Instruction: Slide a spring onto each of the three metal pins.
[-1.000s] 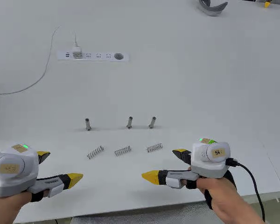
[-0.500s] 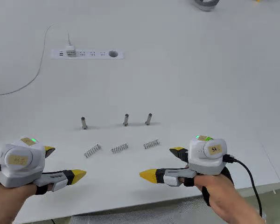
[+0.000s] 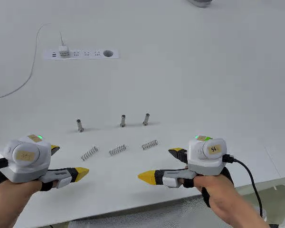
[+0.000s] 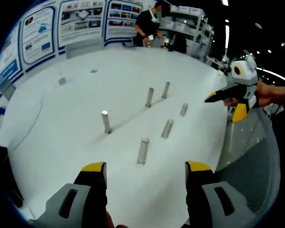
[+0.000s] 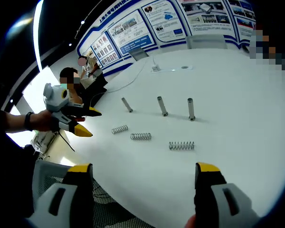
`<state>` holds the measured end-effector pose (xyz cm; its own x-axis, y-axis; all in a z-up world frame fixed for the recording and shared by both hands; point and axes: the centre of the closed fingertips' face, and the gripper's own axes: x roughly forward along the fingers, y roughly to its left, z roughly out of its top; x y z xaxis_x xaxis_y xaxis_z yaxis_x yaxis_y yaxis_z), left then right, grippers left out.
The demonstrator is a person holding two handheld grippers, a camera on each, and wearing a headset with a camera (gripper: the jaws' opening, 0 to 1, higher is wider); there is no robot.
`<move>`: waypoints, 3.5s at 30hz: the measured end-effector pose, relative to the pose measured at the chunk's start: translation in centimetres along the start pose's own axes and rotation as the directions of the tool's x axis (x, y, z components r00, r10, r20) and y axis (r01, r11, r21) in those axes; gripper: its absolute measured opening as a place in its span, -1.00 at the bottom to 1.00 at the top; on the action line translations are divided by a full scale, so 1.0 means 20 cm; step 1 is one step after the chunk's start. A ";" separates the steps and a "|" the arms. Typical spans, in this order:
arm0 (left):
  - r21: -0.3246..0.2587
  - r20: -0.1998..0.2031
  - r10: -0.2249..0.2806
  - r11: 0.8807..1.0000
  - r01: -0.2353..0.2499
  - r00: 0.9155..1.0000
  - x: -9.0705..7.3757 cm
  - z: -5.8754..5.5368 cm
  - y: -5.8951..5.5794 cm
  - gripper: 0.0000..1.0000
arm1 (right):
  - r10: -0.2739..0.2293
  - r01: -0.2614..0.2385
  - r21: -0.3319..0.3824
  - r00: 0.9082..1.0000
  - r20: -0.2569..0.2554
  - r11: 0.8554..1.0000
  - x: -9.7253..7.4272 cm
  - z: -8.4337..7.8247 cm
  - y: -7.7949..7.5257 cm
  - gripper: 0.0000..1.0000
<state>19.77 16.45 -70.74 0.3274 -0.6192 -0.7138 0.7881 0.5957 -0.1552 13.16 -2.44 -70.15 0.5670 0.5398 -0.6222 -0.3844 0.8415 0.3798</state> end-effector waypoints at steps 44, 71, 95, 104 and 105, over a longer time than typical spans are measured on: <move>0.007 -0.077 -0.047 0.999 0.048 0.996 0.29 -0.06 0.02 -0.42 | -0.013 0.012 0.044 1.000 0.017 0.999 -0.01 -0.01 -0.03 0.76; 0.056 -0.082 0.001 0.998 0.003 0.997 0.19 -0.07 0.01 -0.80 | 0.039 -0.041 0.046 0.998 0.049 0.998 0.01 0.04 0.05 0.63; 0.070 0.013 -0.008 0.998 0.007 1.000 0.01 0.05 -0.02 -0.80 | 0.150 -0.151 0.020 0.988 0.047 0.988 0.11 0.14 0.19 0.38; 0.113 0.018 -0.029 0.993 0.027 0.999 -0.05 0.07 -0.07 -0.80 | 0.195 -0.196 0.020 0.979 0.054 0.980 0.14 0.16 0.27 0.29; 0.117 0.019 -0.032 0.993 0.029 0.999 -0.05 0.08 -0.08 -0.80 | 0.200 -0.201 0.020 0.978 0.054 0.979 0.15 0.17 0.28 0.27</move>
<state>18.93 15.32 -68.71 0.3121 -0.6472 -0.6954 0.8531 0.5131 -0.0947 15.08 3.95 -67.60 0.5177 0.6974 -0.4957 -0.4756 0.7161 0.5108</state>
